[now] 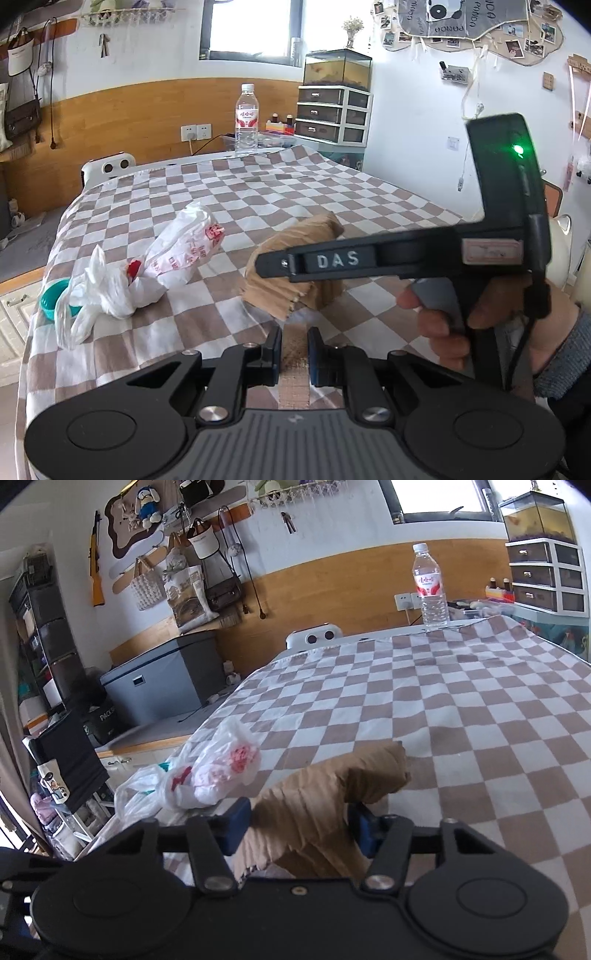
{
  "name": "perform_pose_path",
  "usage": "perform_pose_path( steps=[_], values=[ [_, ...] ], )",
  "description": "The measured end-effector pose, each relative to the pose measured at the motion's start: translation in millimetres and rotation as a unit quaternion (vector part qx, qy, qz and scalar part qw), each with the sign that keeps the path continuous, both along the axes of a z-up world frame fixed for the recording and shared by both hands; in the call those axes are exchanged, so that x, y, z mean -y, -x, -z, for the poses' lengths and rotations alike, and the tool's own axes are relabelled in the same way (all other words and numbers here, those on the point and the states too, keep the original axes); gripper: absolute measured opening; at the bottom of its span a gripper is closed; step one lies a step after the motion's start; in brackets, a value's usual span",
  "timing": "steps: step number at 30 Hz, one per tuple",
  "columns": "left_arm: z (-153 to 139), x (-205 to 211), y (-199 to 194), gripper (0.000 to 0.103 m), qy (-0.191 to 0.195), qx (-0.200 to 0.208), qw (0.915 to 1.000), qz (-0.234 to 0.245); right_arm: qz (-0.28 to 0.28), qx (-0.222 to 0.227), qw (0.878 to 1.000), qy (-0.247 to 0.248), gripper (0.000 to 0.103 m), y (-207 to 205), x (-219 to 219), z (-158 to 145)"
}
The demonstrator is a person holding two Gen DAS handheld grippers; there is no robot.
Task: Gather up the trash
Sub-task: 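Lift and carry the cardboard pieces over the wastebasket with both grippers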
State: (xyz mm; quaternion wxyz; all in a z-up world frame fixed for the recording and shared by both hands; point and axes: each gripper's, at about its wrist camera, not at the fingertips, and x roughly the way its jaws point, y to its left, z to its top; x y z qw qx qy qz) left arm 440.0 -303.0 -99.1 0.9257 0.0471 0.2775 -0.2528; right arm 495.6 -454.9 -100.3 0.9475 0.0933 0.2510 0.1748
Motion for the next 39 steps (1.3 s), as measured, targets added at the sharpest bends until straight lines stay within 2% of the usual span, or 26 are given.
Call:
perform_pose_path(
  steps=[5, 8, 9, 13, 26, 33, 39],
  values=[
    [10, -3, 10, 0.015, -0.008, -0.025, 0.9997, 0.002, 0.022, 0.005, 0.999, 0.022, 0.05, 23, -2, -1],
    [16, -4, 16, 0.015, -0.019, -0.031, 0.9993, 0.004, 0.039, 0.011, 0.999, 0.013, 0.049, 38, 2, -5],
    [15, -4, 17, 0.015, -0.022, -0.034, 0.9992, 0.003, 0.044, 0.012, 0.999, 0.007, 0.045, 43, 3, -5],
    [14, -1, 16, 0.016, -0.033, -0.038, 0.9987, 0.005, 0.059, 0.016, 0.998, -0.007, 0.045, 60, 3, -8],
    [9, -32, 47, 0.015, -0.01, -0.037, 0.999, -0.021, 0.104, 0.042, 0.993, -0.019, 0.045, 126, -8, -9],
    [-9, -65, 74, 0.015, 0.014, -0.015, 0.9984, -0.052, 0.128, 0.053, 0.99, 0.003, 0.045, 159, -21, -18],
    [-26, -86, 100, 0.015, 0.041, 0.007, 0.9974, -0.059, 0.128, 0.064, 0.99, 0.018, 0.045, 188, -34, -29]
  ],
)
